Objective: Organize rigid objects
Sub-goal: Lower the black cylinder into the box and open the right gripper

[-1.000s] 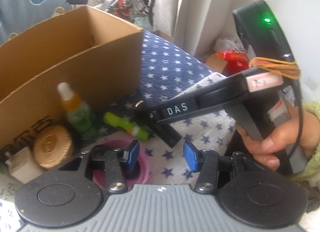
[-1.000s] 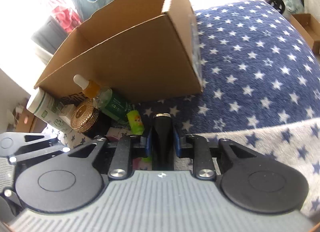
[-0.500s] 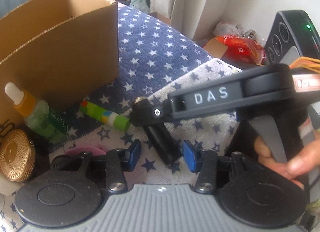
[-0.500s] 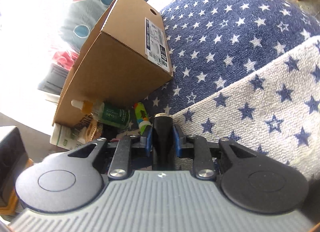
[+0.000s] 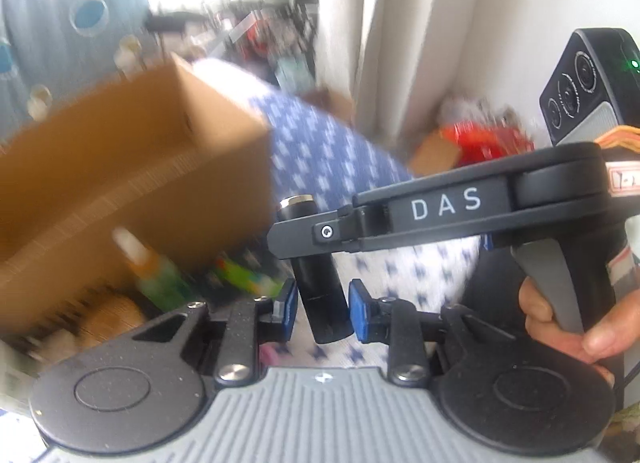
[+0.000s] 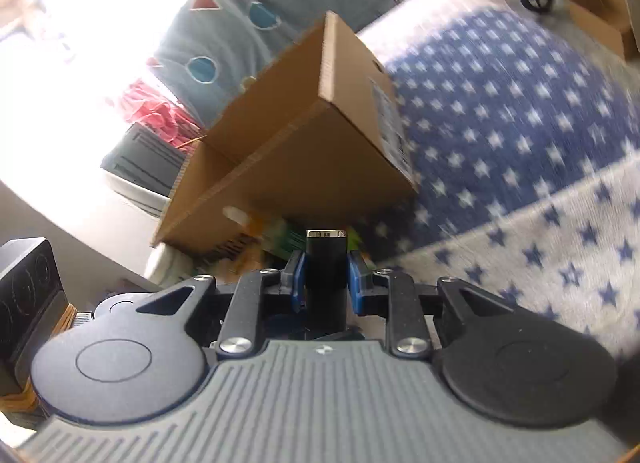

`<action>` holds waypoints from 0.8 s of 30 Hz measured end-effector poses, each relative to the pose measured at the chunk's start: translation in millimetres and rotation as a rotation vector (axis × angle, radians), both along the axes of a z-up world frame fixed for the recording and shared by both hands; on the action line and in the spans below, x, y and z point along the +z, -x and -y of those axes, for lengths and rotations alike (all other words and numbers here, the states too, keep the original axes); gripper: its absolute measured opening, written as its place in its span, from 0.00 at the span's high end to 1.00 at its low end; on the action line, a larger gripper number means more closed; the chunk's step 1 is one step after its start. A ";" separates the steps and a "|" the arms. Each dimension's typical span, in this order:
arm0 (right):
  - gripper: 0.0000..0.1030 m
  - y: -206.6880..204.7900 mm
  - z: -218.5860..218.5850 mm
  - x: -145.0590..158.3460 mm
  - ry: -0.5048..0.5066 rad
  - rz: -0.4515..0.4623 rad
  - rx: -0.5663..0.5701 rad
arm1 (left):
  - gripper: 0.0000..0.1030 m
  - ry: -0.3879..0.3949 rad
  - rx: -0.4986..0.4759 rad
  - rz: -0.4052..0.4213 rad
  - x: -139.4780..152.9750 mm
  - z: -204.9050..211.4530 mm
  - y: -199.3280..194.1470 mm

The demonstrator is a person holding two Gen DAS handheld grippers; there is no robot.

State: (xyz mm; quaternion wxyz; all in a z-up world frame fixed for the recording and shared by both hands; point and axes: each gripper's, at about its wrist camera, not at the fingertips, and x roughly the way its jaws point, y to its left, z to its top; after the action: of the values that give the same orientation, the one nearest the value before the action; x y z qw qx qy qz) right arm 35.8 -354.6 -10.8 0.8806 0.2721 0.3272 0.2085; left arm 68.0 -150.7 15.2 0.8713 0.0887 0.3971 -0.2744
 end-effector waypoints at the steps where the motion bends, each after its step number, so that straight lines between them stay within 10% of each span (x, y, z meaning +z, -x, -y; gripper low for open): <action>1: 0.80 -1.1 -4.7 11.8 0.009 0.028 0.015 | 0.72 0.005 0.017 0.033 10.0 -5.4 0.8; 9: 0.80 -67.0 -72.9 102.7 0.056 0.151 0.230 | 0.71 -0.023 0.211 0.091 70.9 -68.8 -42.3; 18: 0.80 -225.8 -180.0 102.2 0.122 -0.197 0.391 | 0.71 -0.062 0.360 -0.186 25.4 -147.9 -161.0; 24: 0.80 -290.8 -229.0 61.3 0.193 -0.365 0.408 | 0.59 -0.162 0.403 -0.226 -4.4 -159.4 -197.7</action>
State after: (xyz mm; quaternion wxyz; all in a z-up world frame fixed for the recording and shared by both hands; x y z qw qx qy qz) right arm 326.6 -125.6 50.6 0.7688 0.1487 0.5465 0.2969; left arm 265.8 8.6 10.8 0.8486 0.0460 0.5222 -0.0704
